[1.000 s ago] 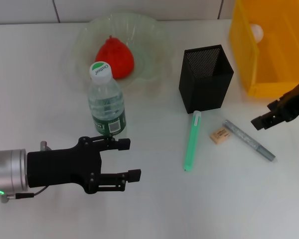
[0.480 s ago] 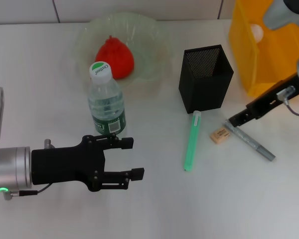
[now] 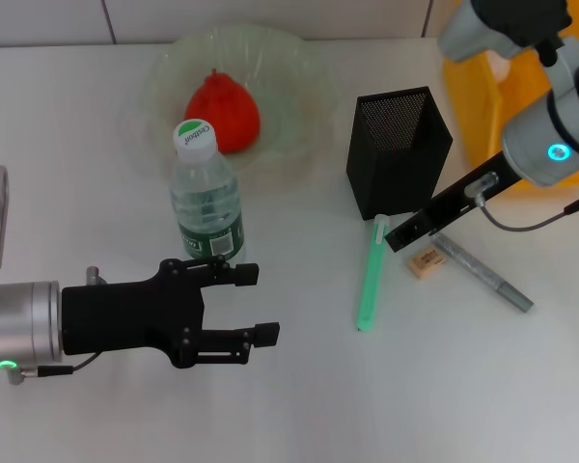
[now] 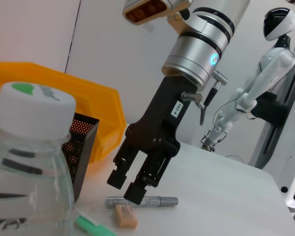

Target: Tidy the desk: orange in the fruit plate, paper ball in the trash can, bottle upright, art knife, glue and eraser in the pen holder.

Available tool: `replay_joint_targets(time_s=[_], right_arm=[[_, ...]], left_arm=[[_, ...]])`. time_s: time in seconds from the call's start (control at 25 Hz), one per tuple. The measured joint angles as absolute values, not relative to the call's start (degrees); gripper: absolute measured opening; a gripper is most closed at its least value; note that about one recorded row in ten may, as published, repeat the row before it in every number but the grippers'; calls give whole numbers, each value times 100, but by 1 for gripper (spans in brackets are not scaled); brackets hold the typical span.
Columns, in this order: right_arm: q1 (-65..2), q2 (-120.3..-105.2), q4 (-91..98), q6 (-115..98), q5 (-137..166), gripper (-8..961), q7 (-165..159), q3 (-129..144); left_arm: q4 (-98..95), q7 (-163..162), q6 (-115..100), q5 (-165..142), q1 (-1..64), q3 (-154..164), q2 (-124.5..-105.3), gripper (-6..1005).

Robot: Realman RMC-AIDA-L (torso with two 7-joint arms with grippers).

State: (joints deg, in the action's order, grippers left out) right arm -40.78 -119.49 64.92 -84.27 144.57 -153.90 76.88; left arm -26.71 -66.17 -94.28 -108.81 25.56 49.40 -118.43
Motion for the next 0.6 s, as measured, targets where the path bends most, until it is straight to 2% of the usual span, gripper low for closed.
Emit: replay_joint_targets(time_s=[0.6], right_arm=[[-4134, -11972, 6320, -7839, 14285, 635, -16356, 8807]], left_arm=[[-2698, -6610, -9193, -10880, 2593, 5332, -11828, 812]])
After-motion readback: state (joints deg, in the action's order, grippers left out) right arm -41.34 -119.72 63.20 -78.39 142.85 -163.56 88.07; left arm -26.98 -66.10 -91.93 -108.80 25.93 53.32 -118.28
